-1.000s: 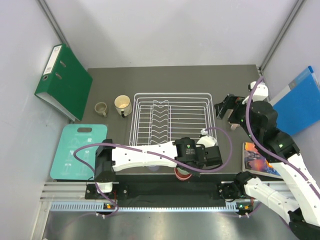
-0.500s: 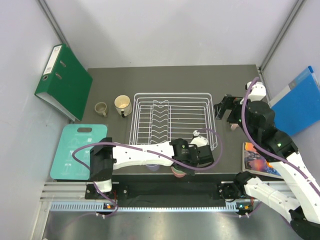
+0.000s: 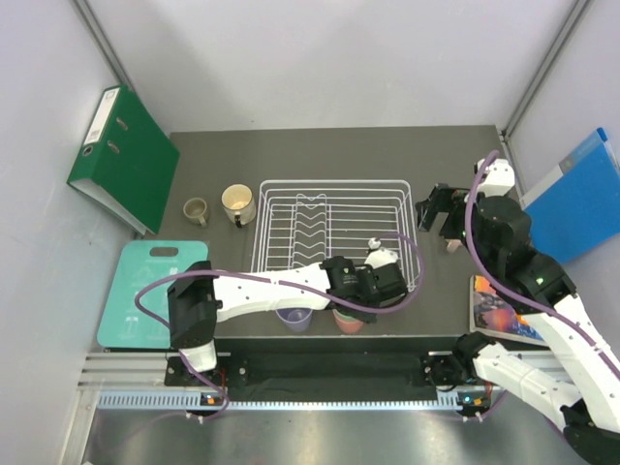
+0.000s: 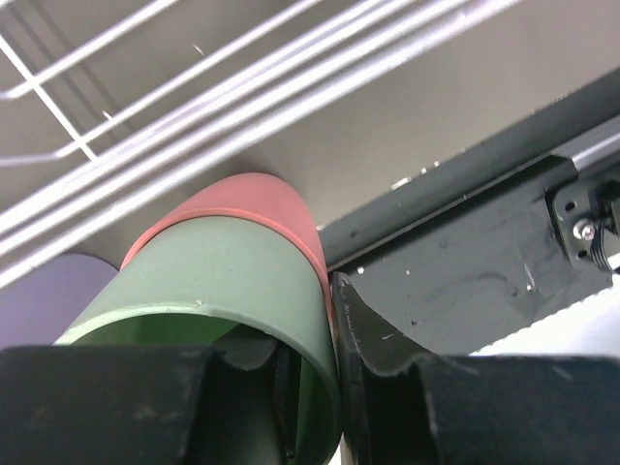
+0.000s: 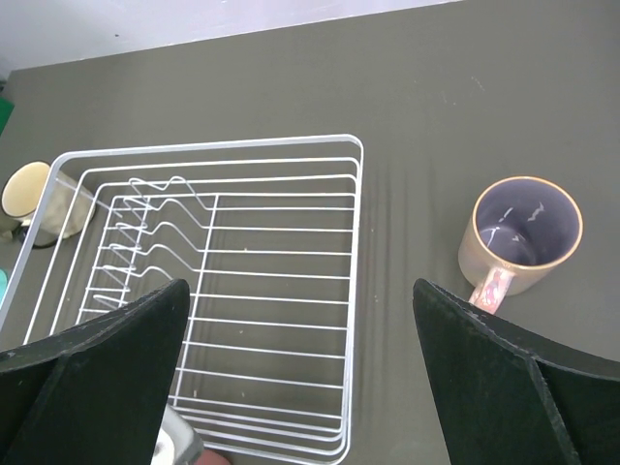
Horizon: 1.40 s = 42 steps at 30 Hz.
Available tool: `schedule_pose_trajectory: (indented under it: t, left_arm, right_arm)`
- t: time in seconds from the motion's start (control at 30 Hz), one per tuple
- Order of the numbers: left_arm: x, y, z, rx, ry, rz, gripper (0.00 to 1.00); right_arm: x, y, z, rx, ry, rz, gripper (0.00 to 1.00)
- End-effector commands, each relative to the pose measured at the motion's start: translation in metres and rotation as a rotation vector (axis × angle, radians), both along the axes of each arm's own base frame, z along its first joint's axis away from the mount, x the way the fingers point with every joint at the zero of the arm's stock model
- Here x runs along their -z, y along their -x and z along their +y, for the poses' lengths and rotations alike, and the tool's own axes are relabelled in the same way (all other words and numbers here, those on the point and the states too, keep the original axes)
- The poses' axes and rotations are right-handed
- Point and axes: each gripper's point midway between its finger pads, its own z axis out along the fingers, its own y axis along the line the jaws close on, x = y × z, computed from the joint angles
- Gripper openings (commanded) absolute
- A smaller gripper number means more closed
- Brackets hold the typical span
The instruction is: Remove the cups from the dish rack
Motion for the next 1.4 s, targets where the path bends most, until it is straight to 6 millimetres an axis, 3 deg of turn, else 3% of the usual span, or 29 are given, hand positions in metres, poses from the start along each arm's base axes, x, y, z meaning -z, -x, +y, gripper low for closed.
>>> schedule_pose_trajectory:
  t: [0.0, 0.17, 0.47, 0.8, 0.9, 0.93, 1.0, 1.03, 1.1, 1.13, 1.27, 1.33, 1.37]
  left_arm:
    - [-0.014, -0.010, -0.009, 0.010, 0.047, -0.043, 0.00]
    - [-0.018, -0.004, -0.006, 0.015, 0.037, -0.030, 0.01]
    - [-0.055, -0.008, -0.002, 0.001, 0.060, -0.095, 0.53]
    - [-0.094, -0.016, 0.001, -0.015, 0.061, -0.167, 0.66]
    - [-0.114, -0.021, 0.002, -0.019, 0.067, -0.205, 0.73]
    - [-0.129, -0.024, 0.000, -0.022, 0.091, -0.224, 0.83]
    - [-0.141, -0.027, 0.006, -0.023, 0.083, -0.248, 0.87]
    - [-0.157, -0.032, 0.005, -0.037, 0.107, -0.280, 0.90]
    - [-0.170, -0.036, 0.011, -0.044, 0.106, -0.311, 0.99]
    - [-0.186, -0.041, 0.015, -0.063, 0.127, -0.349, 0.99]
    - [-0.215, -0.061, 0.040, -0.146, 0.125, -0.479, 0.99]
    - [-0.216, -0.072, 0.058, -0.196, 0.094, -0.528, 0.99]
    - [-0.214, -0.088, 0.071, -0.258, 0.069, -0.546, 0.99]
  right_arm:
    - [-0.009, -0.002, 0.001, 0.001, -0.006, -0.040, 0.96]
    - [-0.006, -0.001, 0.000, 0.003, -0.001, -0.037, 0.96]
    - [-0.007, -0.004, 0.005, -0.008, -0.009, -0.039, 0.96]
    - [-0.010, -0.002, 0.005, -0.014, -0.020, -0.045, 0.96]
    - [-0.012, -0.001, 0.004, -0.010, -0.022, -0.050, 0.97]
    - [-0.012, -0.001, 0.003, -0.008, -0.022, -0.050, 0.96]
    - [-0.013, 0.000, 0.004, -0.011, -0.025, -0.052, 0.96]
    - [-0.013, 0.000, 0.003, -0.010, -0.023, -0.054, 0.97]
    - [-0.014, 0.000, 0.003, -0.010, -0.025, -0.055, 0.97]
    - [-0.014, 0.000, 0.003, -0.010, -0.023, -0.055, 0.97]
    - [-0.013, 0.000, 0.003, -0.007, -0.023, -0.053, 0.98]
    - [-0.010, 0.000, 0.003, -0.010, -0.019, -0.047, 0.99]
    - [-0.009, -0.001, 0.004, -0.010, -0.018, -0.045, 0.99]
